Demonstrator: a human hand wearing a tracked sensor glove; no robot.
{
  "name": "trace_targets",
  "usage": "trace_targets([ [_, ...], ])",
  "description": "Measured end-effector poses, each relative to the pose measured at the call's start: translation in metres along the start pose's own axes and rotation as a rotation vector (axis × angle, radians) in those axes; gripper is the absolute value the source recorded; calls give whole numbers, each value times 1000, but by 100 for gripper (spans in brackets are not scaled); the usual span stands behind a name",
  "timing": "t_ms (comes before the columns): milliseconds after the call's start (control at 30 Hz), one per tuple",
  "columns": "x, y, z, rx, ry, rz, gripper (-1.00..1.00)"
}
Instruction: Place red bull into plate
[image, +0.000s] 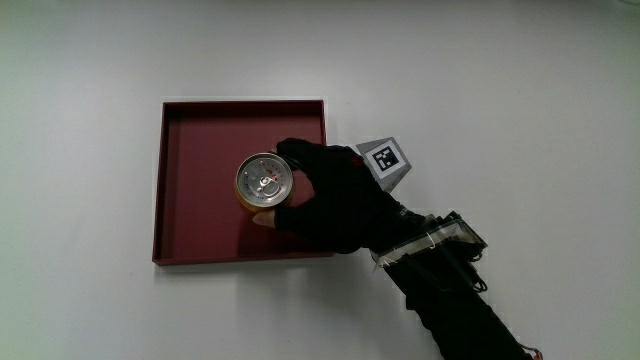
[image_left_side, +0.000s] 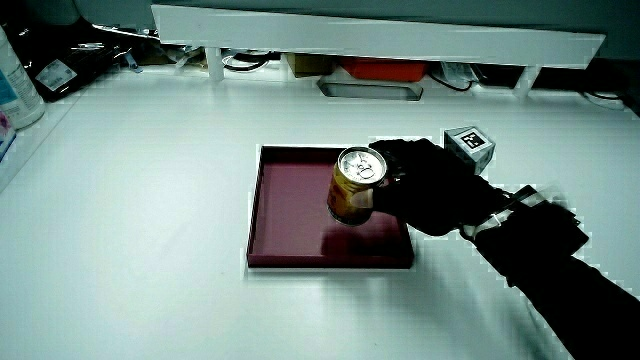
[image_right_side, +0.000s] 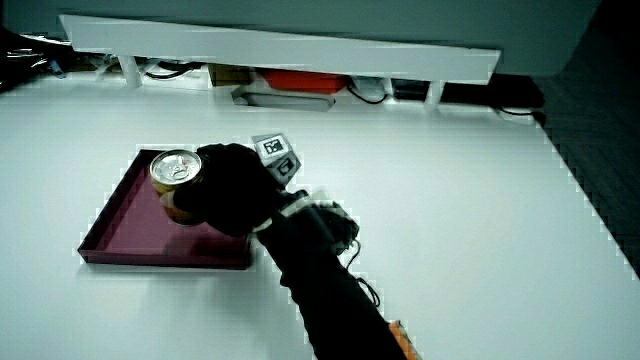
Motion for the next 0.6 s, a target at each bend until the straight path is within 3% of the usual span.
trace_targets([
  [233,17,10,-13,-22,0,-50,0],
  [267,21,11,-15,-26,-6,-34,0],
  [367,26,12,-19,-40,2,-82,0],
  [500,37,13,-23,-47,21,-104,0],
  [533,39,12,-24,-51,26,-135,0],
  [600,41,13,-23,-52,43,-118,0],
])
